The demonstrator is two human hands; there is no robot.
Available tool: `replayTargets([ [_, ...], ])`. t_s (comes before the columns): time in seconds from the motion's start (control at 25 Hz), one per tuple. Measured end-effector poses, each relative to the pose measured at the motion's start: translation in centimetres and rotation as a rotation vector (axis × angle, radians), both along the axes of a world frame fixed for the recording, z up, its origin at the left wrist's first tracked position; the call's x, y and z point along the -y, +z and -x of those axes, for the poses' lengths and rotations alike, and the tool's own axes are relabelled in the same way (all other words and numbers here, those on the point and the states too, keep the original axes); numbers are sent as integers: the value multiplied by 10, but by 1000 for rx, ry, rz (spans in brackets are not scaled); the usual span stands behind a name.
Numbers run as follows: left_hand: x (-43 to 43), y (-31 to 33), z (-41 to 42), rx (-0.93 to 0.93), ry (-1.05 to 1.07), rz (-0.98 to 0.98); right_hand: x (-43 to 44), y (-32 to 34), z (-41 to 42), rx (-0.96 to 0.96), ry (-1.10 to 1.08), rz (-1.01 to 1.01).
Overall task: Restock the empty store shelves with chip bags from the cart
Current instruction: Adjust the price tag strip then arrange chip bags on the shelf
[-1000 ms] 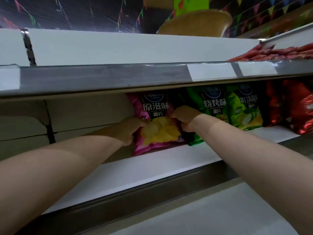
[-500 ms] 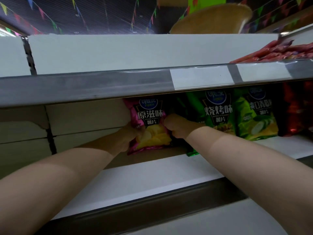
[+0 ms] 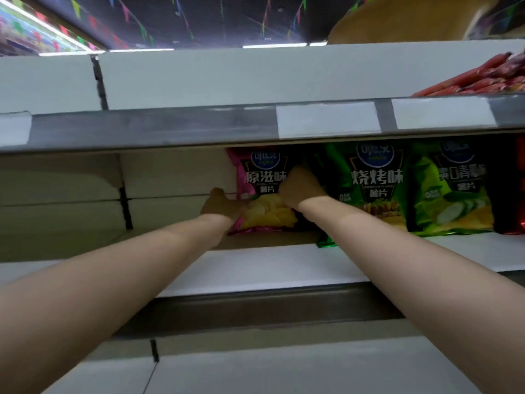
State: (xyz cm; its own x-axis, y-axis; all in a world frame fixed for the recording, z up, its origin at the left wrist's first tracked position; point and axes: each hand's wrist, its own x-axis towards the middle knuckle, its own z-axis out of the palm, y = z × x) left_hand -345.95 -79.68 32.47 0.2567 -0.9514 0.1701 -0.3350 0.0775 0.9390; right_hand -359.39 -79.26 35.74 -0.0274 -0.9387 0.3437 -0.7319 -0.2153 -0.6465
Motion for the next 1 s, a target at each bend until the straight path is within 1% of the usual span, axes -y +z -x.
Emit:
replayTargets([
  [0.08,-23,0,1,-18,43,52,-6,3,-7,141,-6,99],
  [0.2,-60,-5,-8,-49,102,159,-29,0,-29,220,132,162],
  [0.32,-100,-9,-28,-124,195,242,-60,-8,-57,535,288,182],
  [0.4,-131,-11,-49,-153,280,320,-80,-15,-82,638,387,187],
  [0.52,-168,-14,-91,-212,383,344,-109,-19,-125,676,550,142],
  [0.72,-236,-26,-184,-283,561,384,-155,-28,-227,761,796,51],
  [1.0,-371,-47,-356,-311,865,462,-256,-54,-422,844,1097,-85],
])
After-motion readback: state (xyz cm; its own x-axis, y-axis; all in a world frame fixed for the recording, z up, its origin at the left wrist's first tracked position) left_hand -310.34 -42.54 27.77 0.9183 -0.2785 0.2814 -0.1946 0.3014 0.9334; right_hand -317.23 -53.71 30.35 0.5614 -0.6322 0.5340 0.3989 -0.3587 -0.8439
